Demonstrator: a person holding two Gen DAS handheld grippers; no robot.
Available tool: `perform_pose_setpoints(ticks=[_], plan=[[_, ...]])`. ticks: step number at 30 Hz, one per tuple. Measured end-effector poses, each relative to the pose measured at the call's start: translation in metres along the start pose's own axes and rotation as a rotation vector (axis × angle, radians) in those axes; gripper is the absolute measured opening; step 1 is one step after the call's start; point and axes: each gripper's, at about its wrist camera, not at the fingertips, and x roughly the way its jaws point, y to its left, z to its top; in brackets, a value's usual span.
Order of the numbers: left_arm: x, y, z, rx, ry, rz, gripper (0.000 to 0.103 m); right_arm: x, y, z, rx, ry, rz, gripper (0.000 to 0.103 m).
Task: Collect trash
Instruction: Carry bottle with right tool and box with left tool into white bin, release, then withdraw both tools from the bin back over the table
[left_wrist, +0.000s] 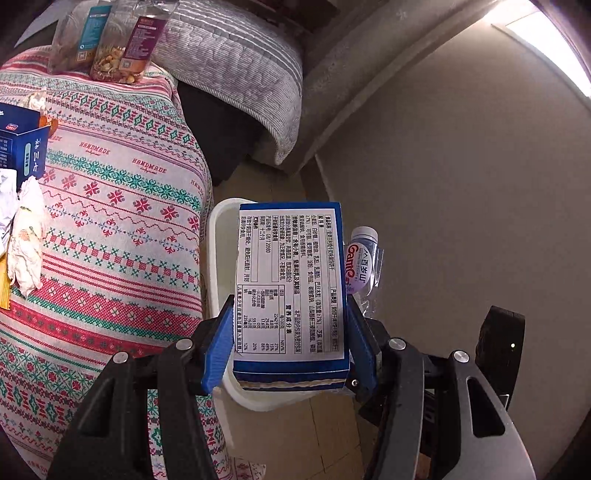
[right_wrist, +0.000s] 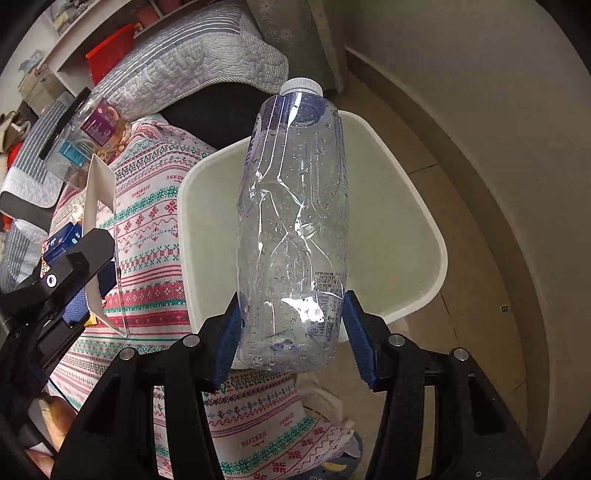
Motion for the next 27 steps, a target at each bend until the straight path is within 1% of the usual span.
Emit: perform_pose_setpoints(ticks=[3,5,6,7,9,10,12,14,15,17,19,22,23,25,26,27], plan=[[0.02,0.002,-0.001,-0.014,0.018,-0.001,0.055,0.01,-0.003,-0.001,0.02,0.006,0.015,0.052],[0.03,0.001,-0.002,-0.026,0.037,-0.006,0.055,0.011,-0.003,-0.001,0.027,0.005,0.005,0.057],[0.031,0.0,-0.004,-0.032,0.042,-0.006,0.056,0.011,-0.003,0.0,0.034,0.009,0.008,0.07],[0.033,0.0,-0.004,-0.037,0.046,-0.002,0.056,0.01,-0.004,0.0,0.039,0.01,0.004,0.077],[0.035,0.001,-0.006,-0.03,0.063,0.028,0.06,0.007,-0.005,0.0,0.041,-0.002,0.003,0.077],[0.034,0.002,-0.011,-0.021,0.069,0.047,0.06,0.008,-0.006,0.0,0.042,0.002,0.012,0.077],[0.027,0.006,-0.014,-0.013,0.075,0.061,0.06,0.014,-0.007,-0.002,0.06,0.025,0.027,0.077],[0.018,0.012,-0.013,-0.015,0.068,0.076,0.06,0.018,-0.003,-0.003,0.068,0.047,0.045,0.074],[0.012,0.013,-0.013,-0.011,0.064,0.085,0.06,0.017,0.0,-0.003,0.062,0.047,0.045,0.07],[-0.001,0.015,-0.014,0.016,0.055,0.119,0.06,0.009,0.006,-0.002,0.052,0.027,0.054,0.07],[-0.019,0.015,-0.014,0.055,0.056,0.171,0.062,-0.003,0.015,0.001,0.056,0.006,0.074,0.07],[-0.045,0.022,-0.008,0.107,0.021,0.216,0.065,-0.022,0.043,0.005,0.016,-0.029,0.103,0.07],[-0.057,0.025,-0.006,0.119,0.011,0.242,0.067,-0.029,0.054,0.004,-0.009,-0.037,0.115,0.07],[-0.083,0.033,0.001,0.136,-0.012,0.288,0.068,-0.04,0.081,0.003,-0.067,-0.043,0.14,0.071],[-0.095,0.038,0.004,0.15,-0.019,0.321,0.068,-0.045,0.095,0.001,-0.102,-0.043,0.148,0.071],[-0.106,0.042,0.009,0.168,-0.021,0.372,0.068,-0.05,0.109,0.0,-0.143,-0.039,0.152,0.071]])
